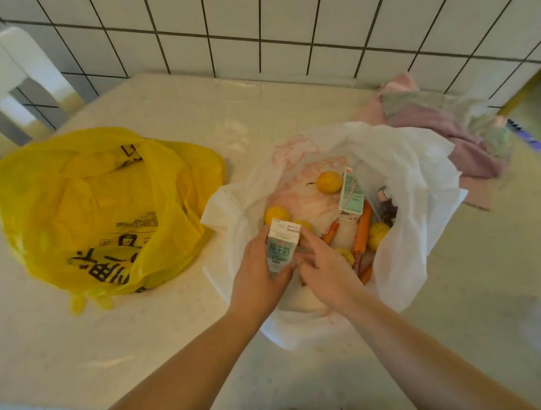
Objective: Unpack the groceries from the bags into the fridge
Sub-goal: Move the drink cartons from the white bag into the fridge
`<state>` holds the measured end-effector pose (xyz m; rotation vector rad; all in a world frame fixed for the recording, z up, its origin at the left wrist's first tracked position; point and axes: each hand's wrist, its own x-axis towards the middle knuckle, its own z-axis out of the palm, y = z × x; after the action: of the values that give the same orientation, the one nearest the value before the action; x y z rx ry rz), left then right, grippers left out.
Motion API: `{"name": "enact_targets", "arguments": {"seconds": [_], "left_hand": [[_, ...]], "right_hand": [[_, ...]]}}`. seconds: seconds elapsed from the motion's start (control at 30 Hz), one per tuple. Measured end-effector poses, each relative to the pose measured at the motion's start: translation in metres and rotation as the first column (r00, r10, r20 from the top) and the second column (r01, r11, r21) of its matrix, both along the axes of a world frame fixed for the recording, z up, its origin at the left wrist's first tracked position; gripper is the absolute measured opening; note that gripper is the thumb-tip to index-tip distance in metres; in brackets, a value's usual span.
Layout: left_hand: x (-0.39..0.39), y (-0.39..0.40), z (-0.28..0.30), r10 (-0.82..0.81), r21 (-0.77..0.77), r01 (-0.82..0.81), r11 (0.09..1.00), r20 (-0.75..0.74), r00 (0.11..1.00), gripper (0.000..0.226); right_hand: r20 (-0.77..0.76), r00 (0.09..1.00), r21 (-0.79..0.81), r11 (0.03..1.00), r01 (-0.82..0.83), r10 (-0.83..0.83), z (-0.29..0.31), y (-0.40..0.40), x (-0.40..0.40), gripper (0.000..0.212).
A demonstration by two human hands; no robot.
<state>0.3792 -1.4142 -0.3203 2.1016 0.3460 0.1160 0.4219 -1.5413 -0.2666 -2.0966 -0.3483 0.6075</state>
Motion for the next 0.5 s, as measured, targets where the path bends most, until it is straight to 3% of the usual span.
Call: {"name": "enact_targets", "arguments": {"seconds": [0.3, 0.5], "left_hand": [[0.007, -0.005, 0.001, 0.167, -0.048, -0.166, 0.985, 0.017, 0.986, 0.06], [0.014, 0.006, 0.019, 0.173, -0.106, -0.166, 0.98, 0.06, 0.983, 0.05]], "right_hand": [[-0.163, 0.977, 0.059, 0.987, 0.146, -0.135, -0.016, -0.004, 0.015, 0.046], [-0.162, 0.984, 0.115, 0.989, 0.094, -0.075, -0.006, -0.011, 0.028, 0.034]]}}
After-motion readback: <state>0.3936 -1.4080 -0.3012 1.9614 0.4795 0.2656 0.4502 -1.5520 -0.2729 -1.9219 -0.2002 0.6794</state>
